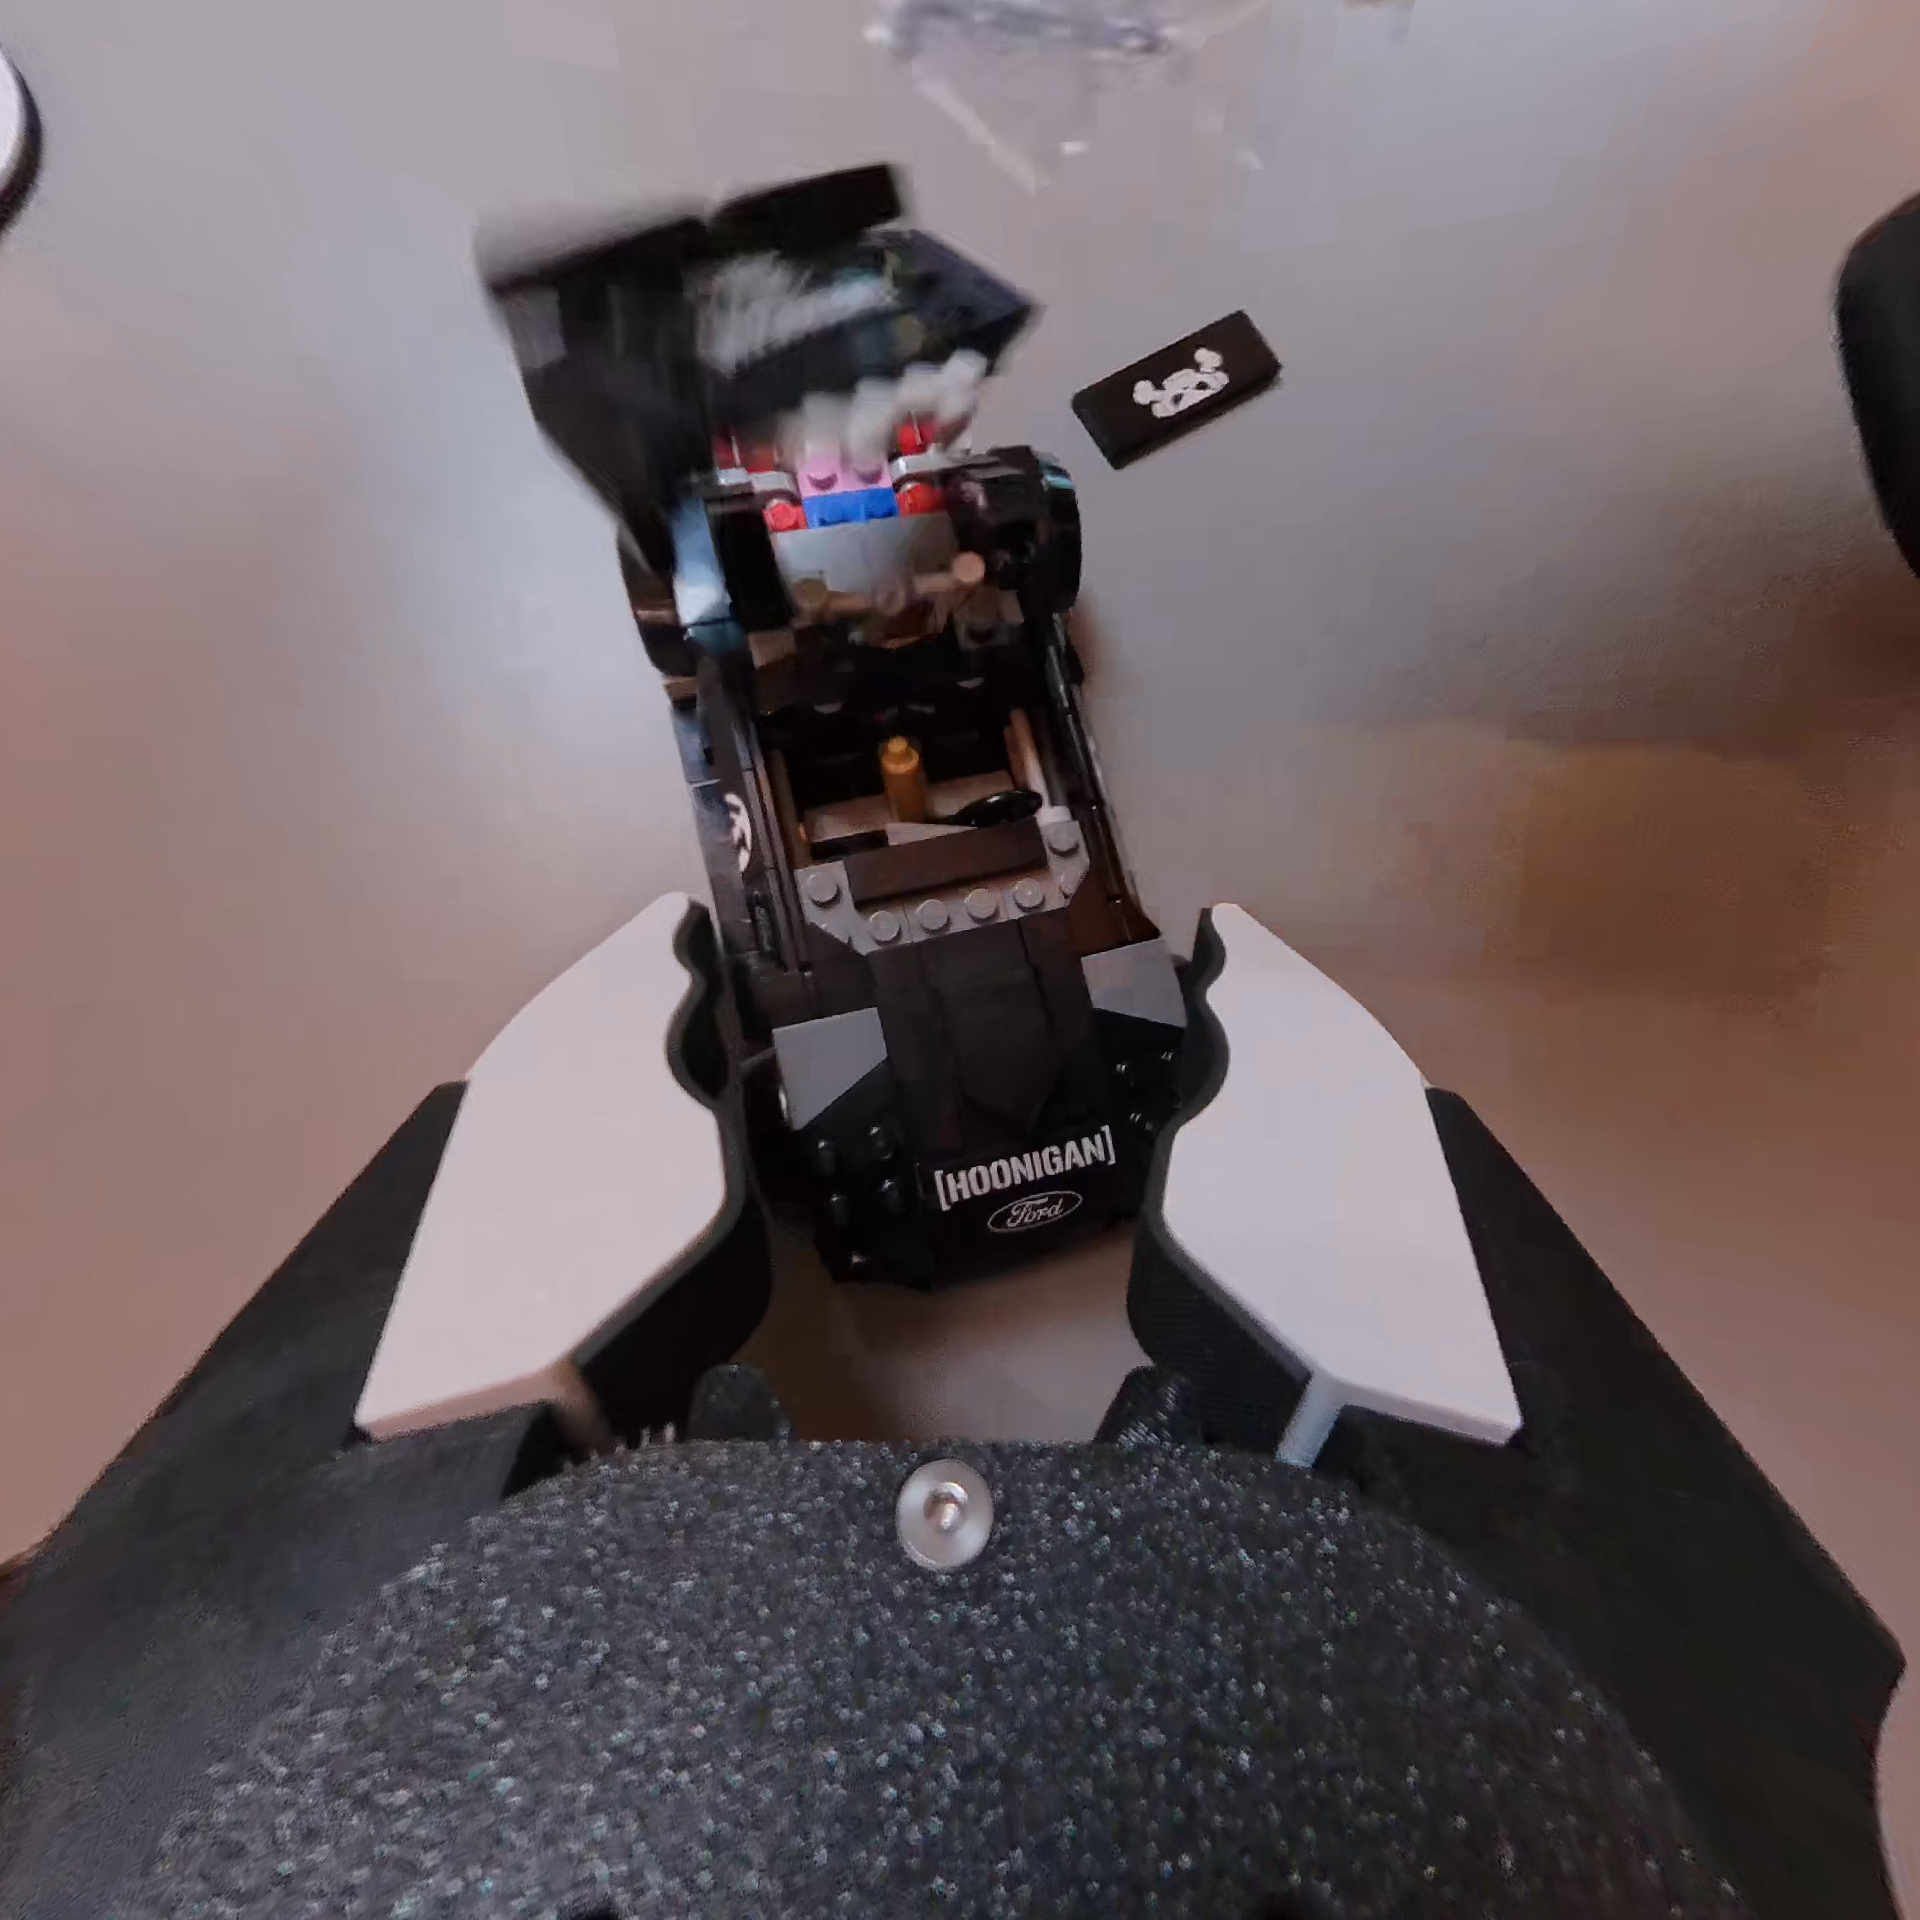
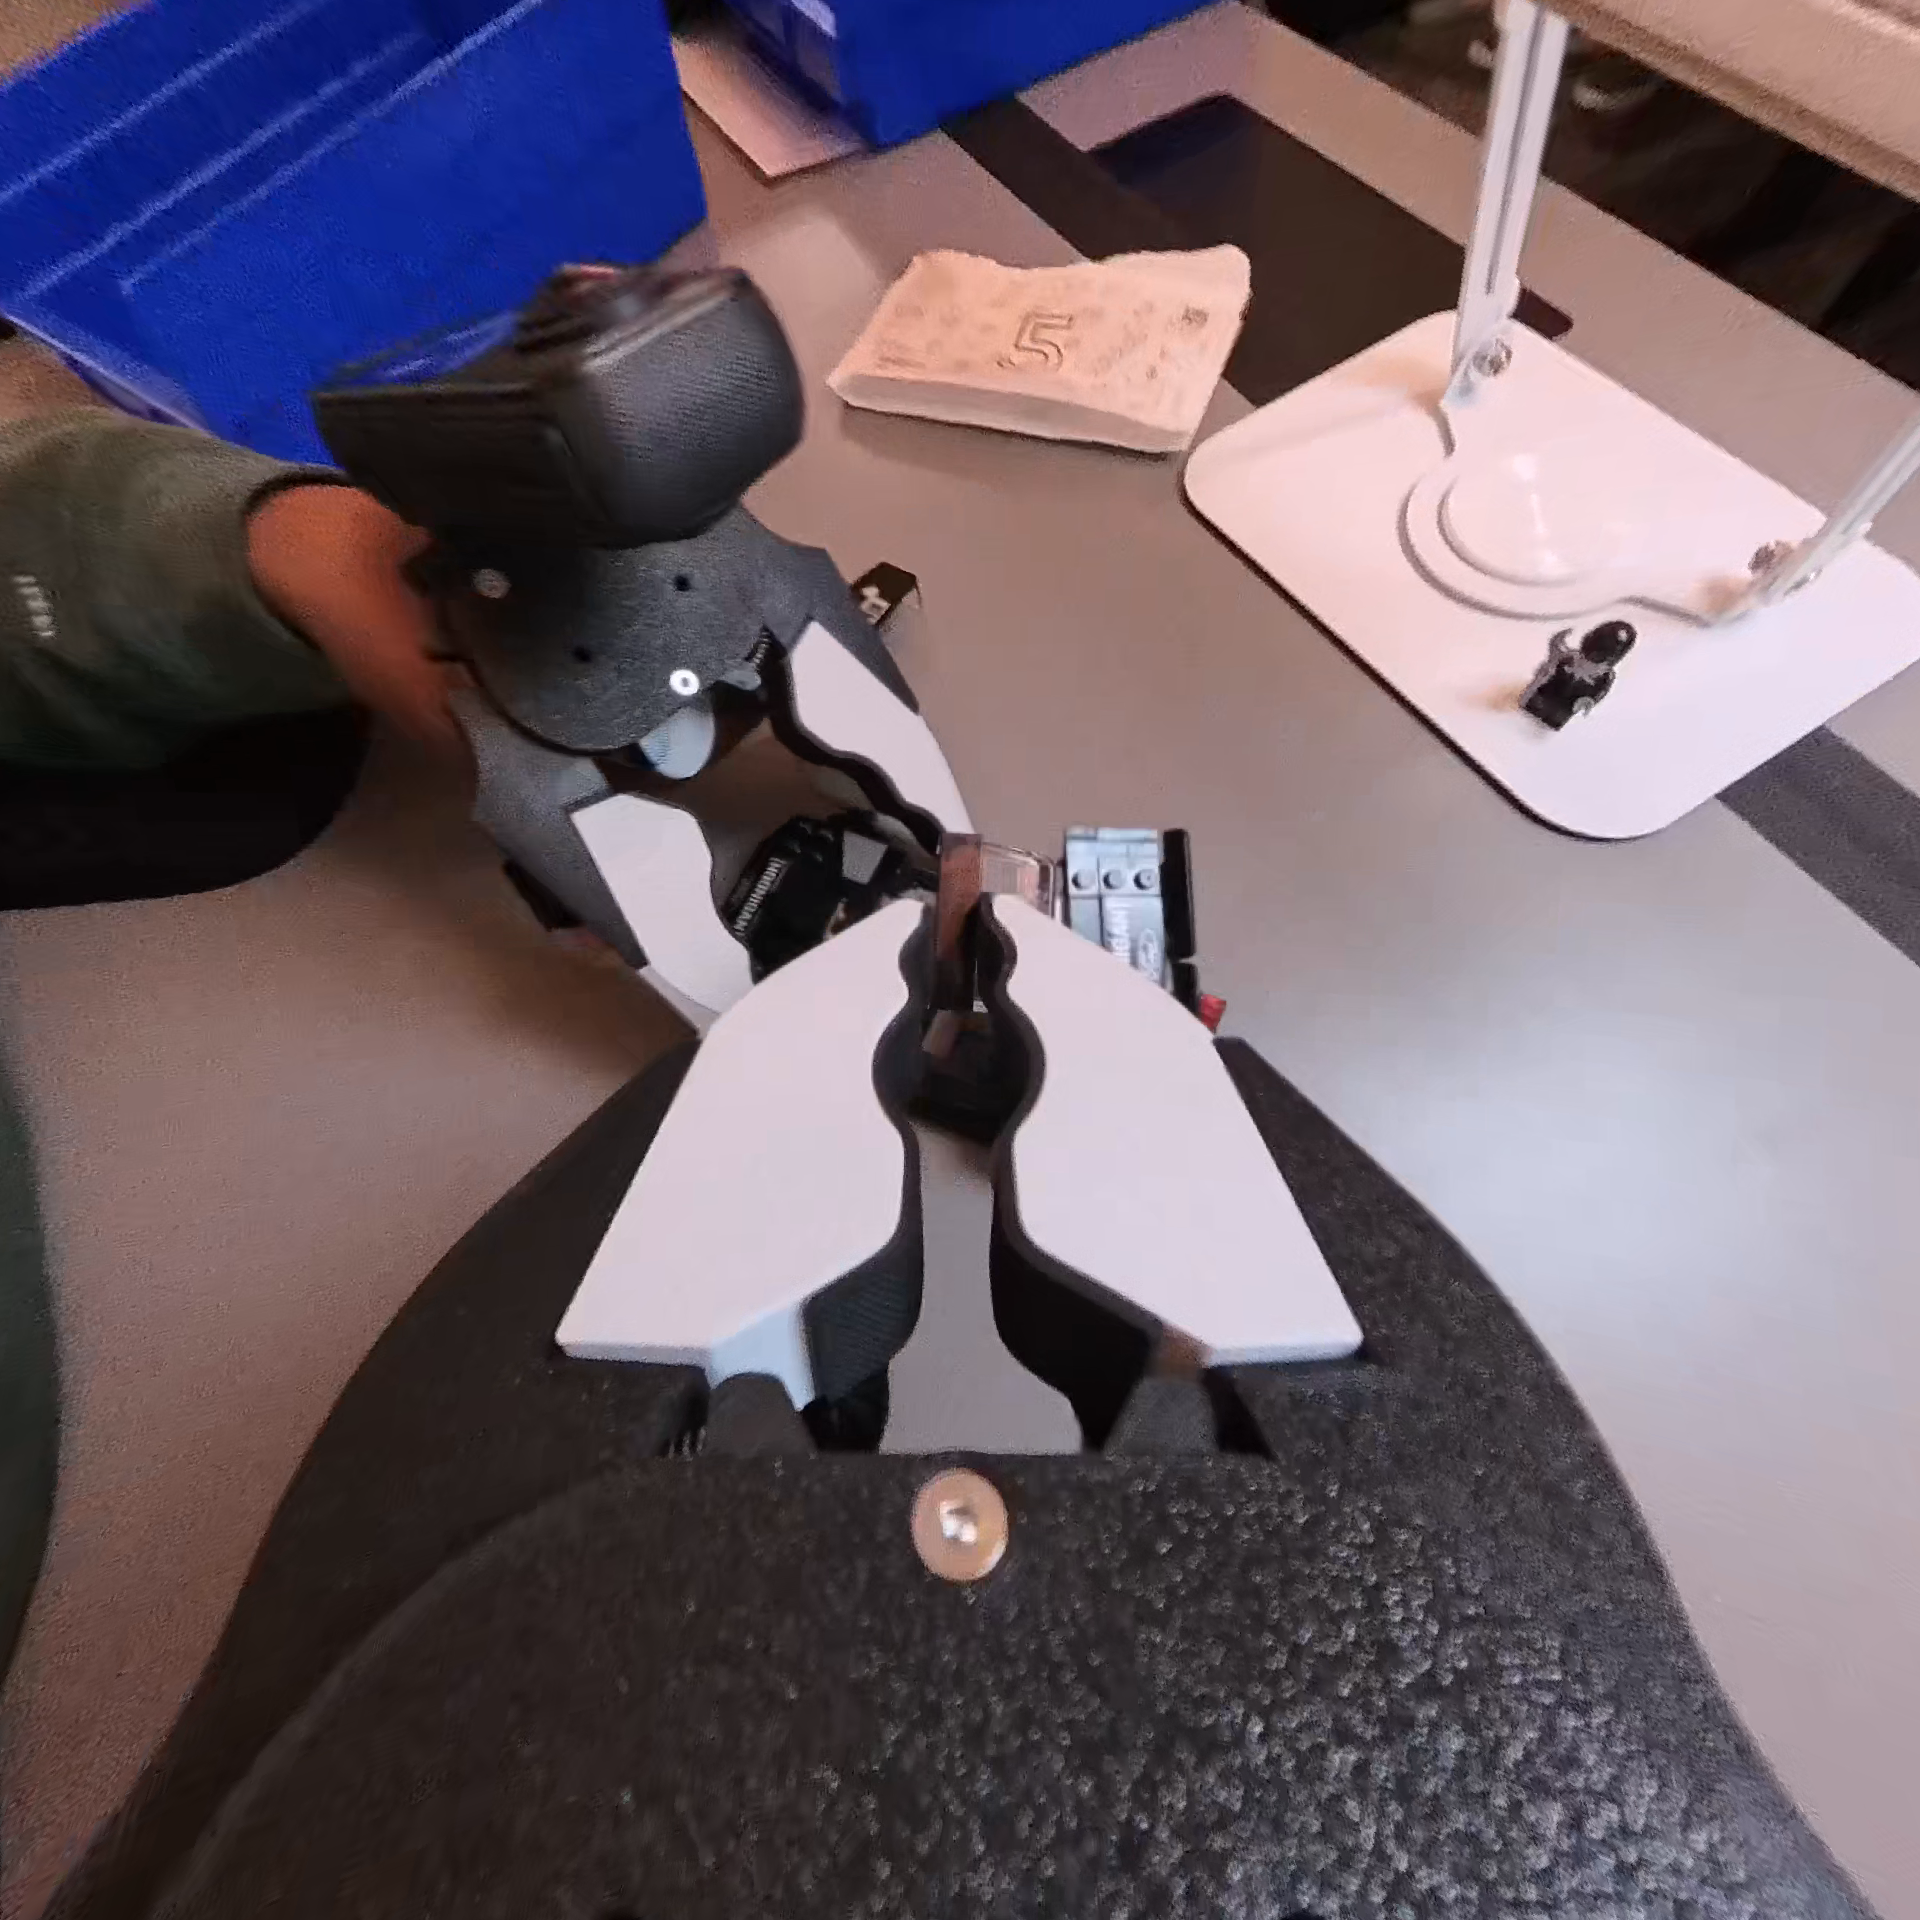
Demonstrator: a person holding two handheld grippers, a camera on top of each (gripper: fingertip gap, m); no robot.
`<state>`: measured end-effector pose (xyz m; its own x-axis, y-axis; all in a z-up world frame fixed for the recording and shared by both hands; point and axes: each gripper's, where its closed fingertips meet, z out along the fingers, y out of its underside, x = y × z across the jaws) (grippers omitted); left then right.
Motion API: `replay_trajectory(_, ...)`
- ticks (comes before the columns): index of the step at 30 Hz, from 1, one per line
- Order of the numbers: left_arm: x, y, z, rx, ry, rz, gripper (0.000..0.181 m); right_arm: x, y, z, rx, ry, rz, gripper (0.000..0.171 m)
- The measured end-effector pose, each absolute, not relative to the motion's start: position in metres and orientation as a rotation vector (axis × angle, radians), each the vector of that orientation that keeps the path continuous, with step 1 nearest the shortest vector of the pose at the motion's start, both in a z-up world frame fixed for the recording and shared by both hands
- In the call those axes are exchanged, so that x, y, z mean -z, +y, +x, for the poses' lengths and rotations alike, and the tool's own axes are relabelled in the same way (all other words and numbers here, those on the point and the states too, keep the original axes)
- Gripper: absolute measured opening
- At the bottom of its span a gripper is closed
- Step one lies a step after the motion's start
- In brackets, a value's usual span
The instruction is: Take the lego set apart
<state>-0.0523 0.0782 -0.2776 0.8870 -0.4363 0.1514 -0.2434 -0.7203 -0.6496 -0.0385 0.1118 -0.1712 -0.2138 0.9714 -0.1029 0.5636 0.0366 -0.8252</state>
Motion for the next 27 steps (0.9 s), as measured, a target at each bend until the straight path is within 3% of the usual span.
replay_trajectory(5,0.257,0.078,-0.069,0.405,0.459,-2.339,0.086,0.172,0.106,-0.021,-1.079,-1.791,-1.508,0.008)
replay_trajectory(27,0.26,0.081,-0.071,0.454,0.442,-2.31,0.079,0.212,0.145,-0.023,-0.909,-1.679,-1.729,0.008)
